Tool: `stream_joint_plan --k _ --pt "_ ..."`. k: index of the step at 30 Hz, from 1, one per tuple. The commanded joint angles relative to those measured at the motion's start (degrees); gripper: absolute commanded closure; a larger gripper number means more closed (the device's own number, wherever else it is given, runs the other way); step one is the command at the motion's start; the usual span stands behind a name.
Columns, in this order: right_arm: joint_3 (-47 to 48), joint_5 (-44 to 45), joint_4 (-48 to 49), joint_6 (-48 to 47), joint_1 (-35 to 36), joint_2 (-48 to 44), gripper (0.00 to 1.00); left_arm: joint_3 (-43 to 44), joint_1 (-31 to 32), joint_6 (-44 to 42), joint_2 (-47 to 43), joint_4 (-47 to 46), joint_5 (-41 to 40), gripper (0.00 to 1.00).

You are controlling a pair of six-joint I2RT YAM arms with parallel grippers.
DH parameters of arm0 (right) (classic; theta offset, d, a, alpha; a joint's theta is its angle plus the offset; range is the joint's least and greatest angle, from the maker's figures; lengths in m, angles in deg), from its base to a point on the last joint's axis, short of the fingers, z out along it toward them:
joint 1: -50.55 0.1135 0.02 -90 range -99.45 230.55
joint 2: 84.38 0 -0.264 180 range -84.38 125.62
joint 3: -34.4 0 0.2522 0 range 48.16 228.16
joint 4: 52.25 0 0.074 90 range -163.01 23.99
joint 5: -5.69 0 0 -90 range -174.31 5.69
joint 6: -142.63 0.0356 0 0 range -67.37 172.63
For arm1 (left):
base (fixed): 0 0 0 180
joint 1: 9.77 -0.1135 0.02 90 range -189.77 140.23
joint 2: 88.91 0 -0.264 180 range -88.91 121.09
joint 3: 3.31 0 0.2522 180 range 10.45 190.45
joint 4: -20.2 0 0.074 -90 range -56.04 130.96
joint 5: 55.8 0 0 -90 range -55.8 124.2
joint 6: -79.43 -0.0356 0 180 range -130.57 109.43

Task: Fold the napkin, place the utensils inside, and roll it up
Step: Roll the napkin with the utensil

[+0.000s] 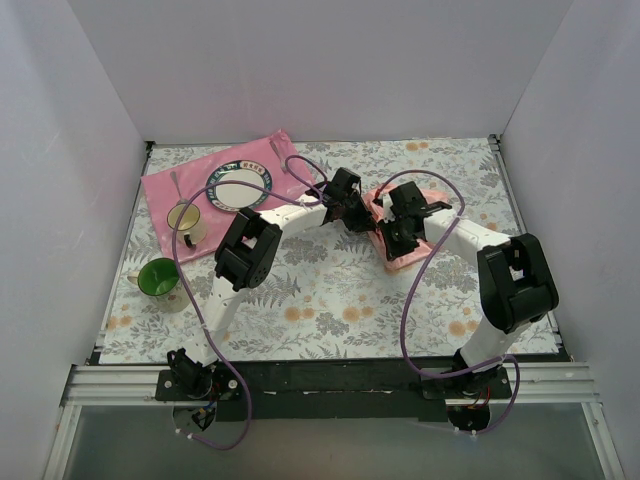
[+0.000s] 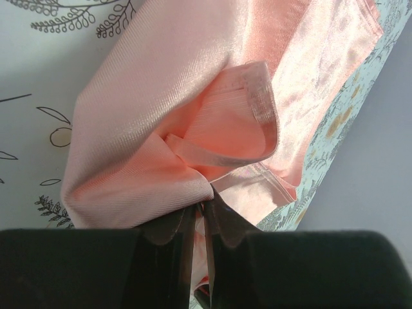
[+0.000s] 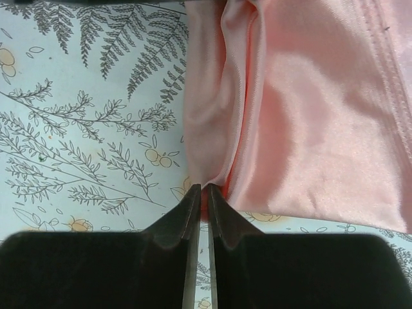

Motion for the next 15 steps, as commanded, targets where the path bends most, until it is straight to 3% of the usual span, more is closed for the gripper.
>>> stream_joint_plan --k 1,15 --pt "2.03 2.76 -1.28 -0.88 -0.74 -2.66 0.83 -1.20 0.28 -1.39 1.20 2.57 -0.77 0.91" --pt "1.94 7.15 0.57 -0.88 -1.27 2.34 0.83 -0.59 0.28 -1.74 0.85 2.57 -0.33 0.90"
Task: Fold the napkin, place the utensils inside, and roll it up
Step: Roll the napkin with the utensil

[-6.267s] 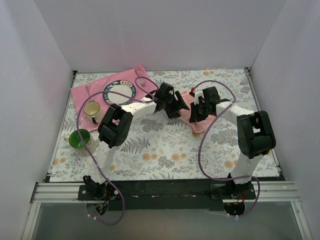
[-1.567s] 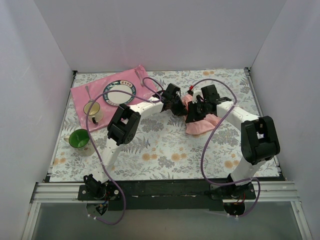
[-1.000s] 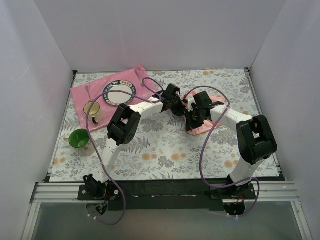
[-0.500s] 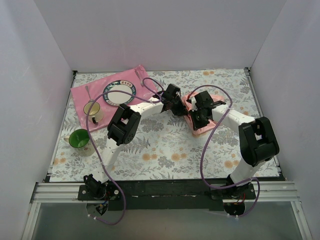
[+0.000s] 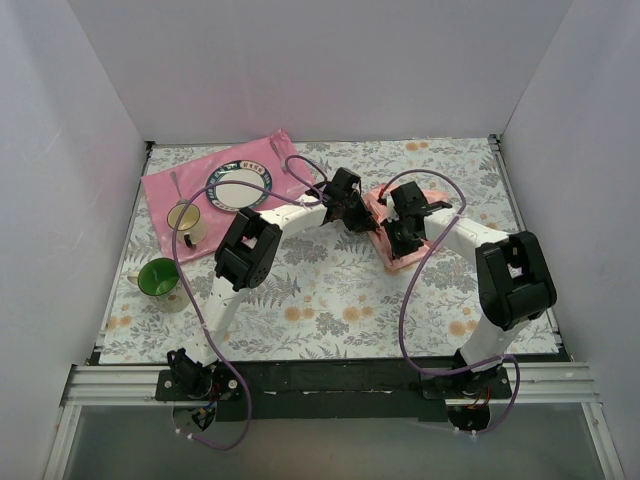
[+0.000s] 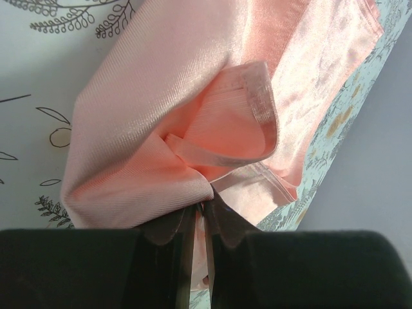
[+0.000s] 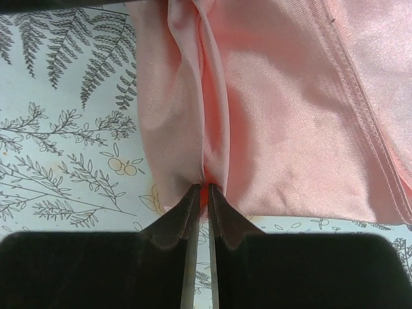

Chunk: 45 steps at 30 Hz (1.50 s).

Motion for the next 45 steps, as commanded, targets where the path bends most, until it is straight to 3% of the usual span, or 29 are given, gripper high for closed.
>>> stream_joint_plan --k 1,5,10,14,28,38,40,41,45 --pt "1.96 2.37 0.52 -0.86 -0.42 2.21 0.83 -0.50 0.28 -1.69 0.83 2.57 -0.03 0.90" --pt "0.91 1.23 1.58 -0.86 -0.50 3.53 0.84 -0.15 0.28 -1.96 0.30 2.57 0.24 0.87" --pt "-1.20 0.17 2.19 -0.86 -0.94 5.20 0.85 -1.11 0.02 -3.71 -2.15 2.13 0.42 0.68" --pt "-1.73 -0.71 2.72 -0.69 -1.82 5.21 0.85 -1.03 -0.77 -5.38 -4.53 1.60 1.38 0.62" --pt "-1.11 -4.93 2.63 -0.86 -3.49 6.35 0.88 -8.05 -5.69 -9.59 -16.83 -1.13 6.30 0.59" --pt "-0.67 -5.98 2.55 -0.86 -3.93 6.00 0.89 -14.38 -5.96 -16.98 -24.56 4.06 0.78 0.51" --pt "-0.67 -6.16 2.72 -0.86 -3.85 6.17 0.90 -17.09 -5.87 -16.29 -25.89 4.50 -1.68 0.43" --pt "-0.59 -6.42 2.64 -0.86 -3.93 6.26 0.90 -17.81 -6.04 -14.02 -26.24 5.63 -3.61 0.30" --pt "-0.94 -6.25 2.72 -2.44 -3.93 6.17 0.90 -19.13 -7.54 -11.28 -24.06 3.28 1.00 0.23"
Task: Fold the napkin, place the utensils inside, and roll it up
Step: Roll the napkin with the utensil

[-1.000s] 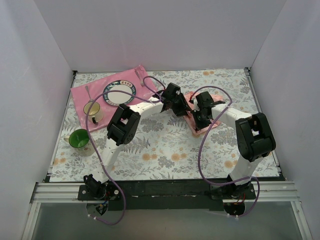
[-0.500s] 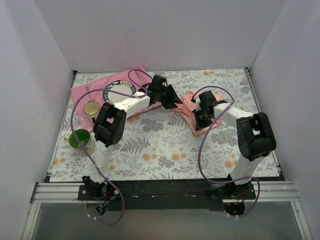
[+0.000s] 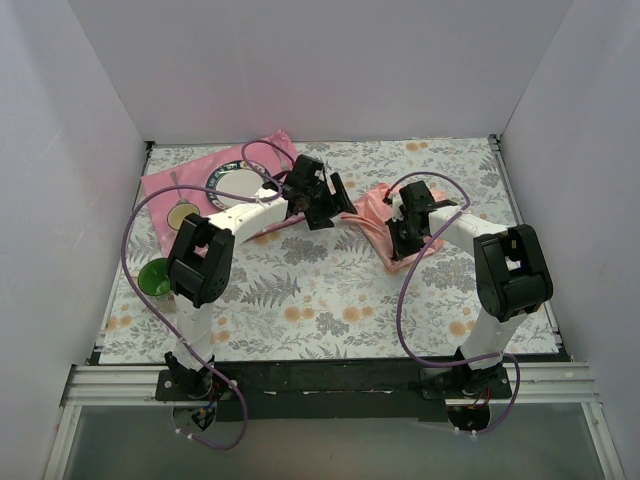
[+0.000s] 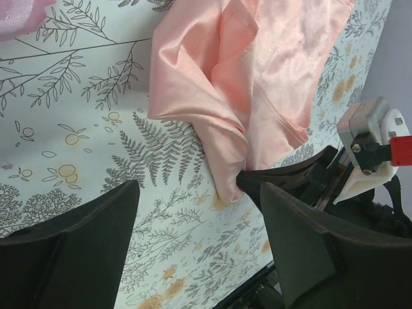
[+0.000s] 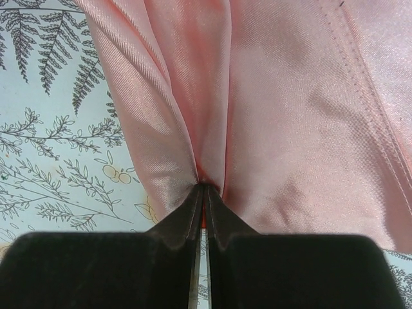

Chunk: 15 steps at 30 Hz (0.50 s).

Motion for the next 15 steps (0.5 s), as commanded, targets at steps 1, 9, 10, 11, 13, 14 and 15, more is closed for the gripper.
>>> stream_joint_plan --k 1,9,10,11,13,14,15 --pt "-1.11 0.60 1.30 -2.12 -0.20 2.63 0.91 -1.73 -1.61 2.32 -1.34 -2.69 2.18 0.24" --pt "-0.41 0.33 0.86 -2.38 -0.20 2.54 0.91 3.17 -2.23 6.62 7.00 -9.56 6.23 0.30" --pt "-0.32 0.24 0.78 -2.38 -0.11 2.54 0.92 3.97 -2.23 7.06 8.41 -9.48 7.02 0.30" --pt "-0.32 0.42 0.60 -2.38 -0.11 2.63 0.92 4.85 -2.23 7.07 9.12 -9.48 7.20 0.30" --pt "-0.23 0.42 0.60 -2.47 -0.11 2.55 0.92 7.22 -2.14 7.16 10.00 -8.51 7.64 0.31" --pt "-0.23 0.33 0.60 -2.47 -0.11 2.54 0.92 7.75 -2.14 7.24 10.53 -7.99 7.55 0.32" --pt "-0.23 0.33 0.51 -2.47 -0.19 2.46 0.92 8.19 -2.23 7.24 10.70 -7.98 7.55 0.33"
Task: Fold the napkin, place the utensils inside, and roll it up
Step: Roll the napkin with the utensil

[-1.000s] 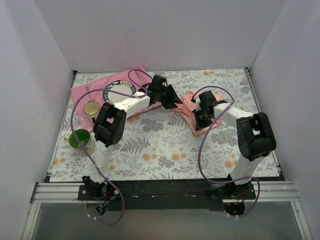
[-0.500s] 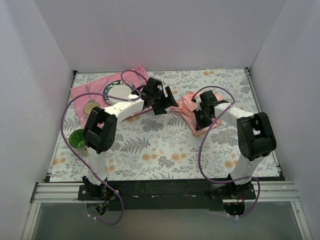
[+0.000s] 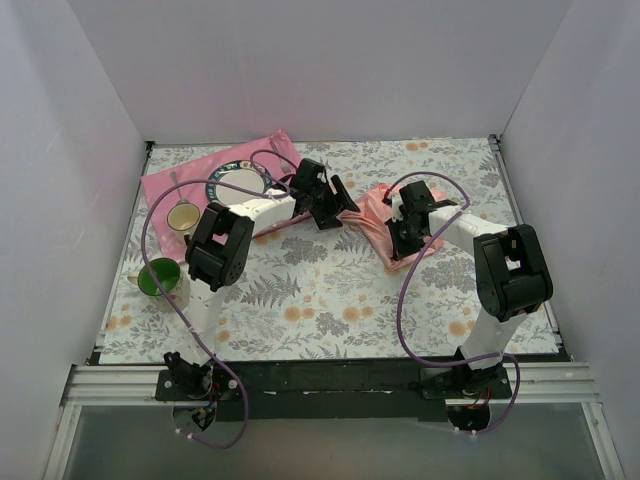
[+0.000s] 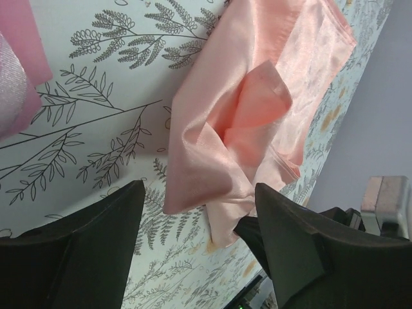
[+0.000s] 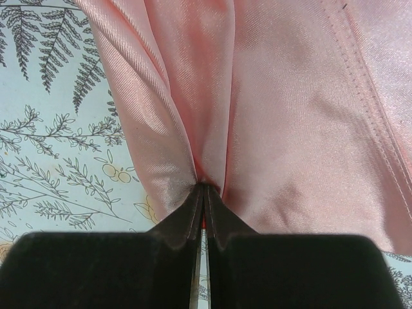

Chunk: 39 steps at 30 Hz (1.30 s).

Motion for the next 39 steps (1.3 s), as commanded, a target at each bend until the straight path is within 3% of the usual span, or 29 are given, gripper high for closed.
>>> stream_joint_plan --k 1,3,6,8,21,39 --pt "-0.23 0.73 0.69 -1.31 -0.17 2.41 0.92 4.76 -0.07 0.79 -0.33 0.30 1.78 0.37" --pt "-0.23 0.46 0.77 -1.31 -0.17 2.50 0.92 5.47 -0.24 1.06 0.37 0.48 2.22 0.44" --pt "-0.06 0.55 0.77 -1.40 -0.09 2.68 0.93 4.68 -0.16 2.81 0.02 -2.85 3.97 0.65" --pt "-0.14 0.72 0.69 -1.40 -0.17 2.76 0.93 3.63 0.02 3.69 -0.24 -5.74 4.86 0.71" --pt "0.03 0.81 0.34 -1.49 -0.17 2.68 0.93 6.44 1.43 7.91 6.26 -11.73 6.88 0.70" --pt "-0.14 0.99 0.42 -1.22 -0.09 3.03 0.94 8.90 2.57 4.66 7.23 -13.23 3.63 0.55"
